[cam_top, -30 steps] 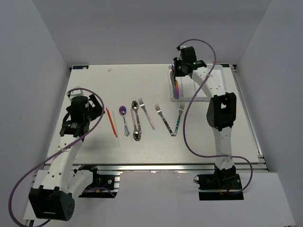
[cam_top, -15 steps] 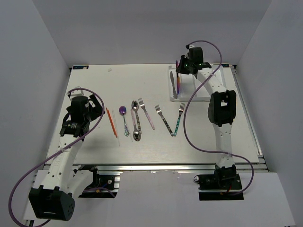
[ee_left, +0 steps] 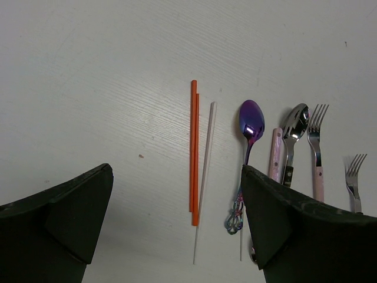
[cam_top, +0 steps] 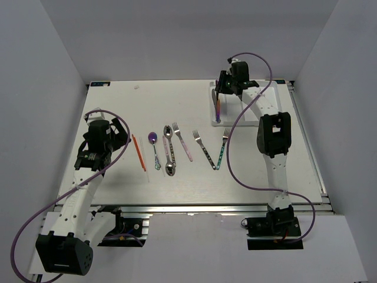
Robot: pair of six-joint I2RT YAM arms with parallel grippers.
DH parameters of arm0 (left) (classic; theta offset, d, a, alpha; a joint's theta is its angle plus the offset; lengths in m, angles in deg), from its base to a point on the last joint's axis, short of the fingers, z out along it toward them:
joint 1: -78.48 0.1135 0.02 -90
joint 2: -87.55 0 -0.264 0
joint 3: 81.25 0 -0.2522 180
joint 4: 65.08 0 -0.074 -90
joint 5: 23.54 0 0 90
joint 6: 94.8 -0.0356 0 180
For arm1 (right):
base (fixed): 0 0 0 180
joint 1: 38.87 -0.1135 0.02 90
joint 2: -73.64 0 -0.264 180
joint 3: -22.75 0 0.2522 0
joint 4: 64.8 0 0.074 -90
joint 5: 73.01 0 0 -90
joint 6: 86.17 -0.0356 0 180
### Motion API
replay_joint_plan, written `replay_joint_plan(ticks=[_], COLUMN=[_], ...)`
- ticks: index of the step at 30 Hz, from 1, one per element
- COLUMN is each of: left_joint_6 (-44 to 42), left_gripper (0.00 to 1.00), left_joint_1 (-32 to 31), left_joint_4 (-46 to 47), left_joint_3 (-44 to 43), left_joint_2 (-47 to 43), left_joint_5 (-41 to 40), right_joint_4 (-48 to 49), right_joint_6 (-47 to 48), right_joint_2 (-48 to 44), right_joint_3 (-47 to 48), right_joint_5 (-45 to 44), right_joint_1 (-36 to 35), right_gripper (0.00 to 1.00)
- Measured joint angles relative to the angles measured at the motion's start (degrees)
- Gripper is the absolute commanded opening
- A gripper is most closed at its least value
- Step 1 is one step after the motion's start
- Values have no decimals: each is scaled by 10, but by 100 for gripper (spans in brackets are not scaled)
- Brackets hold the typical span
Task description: Sort the eating utensils into containers
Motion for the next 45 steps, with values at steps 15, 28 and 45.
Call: replay_joint_plan(ticks=[15, 28, 45], left_joint_6=[0, 0, 0], left_gripper=[98, 98, 98], left_joint_1=[0, 0, -2], left_joint_4=[0, 0, 0], left_joint_3=[0, 1, 1], left_joint_2=[0, 1, 2], left_joint_5=[0, 1, 3], right_joint_4=[-35, -53, -76], right_joint_6=[11, -142, -214], right_joint_2=[-155, -430, -344], right_joint_3=[-181, -560, -595], right_joint_5=[-226, -332, -329], right_joint_1=[-64, -194, -211], right_gripper=[89, 87, 36])
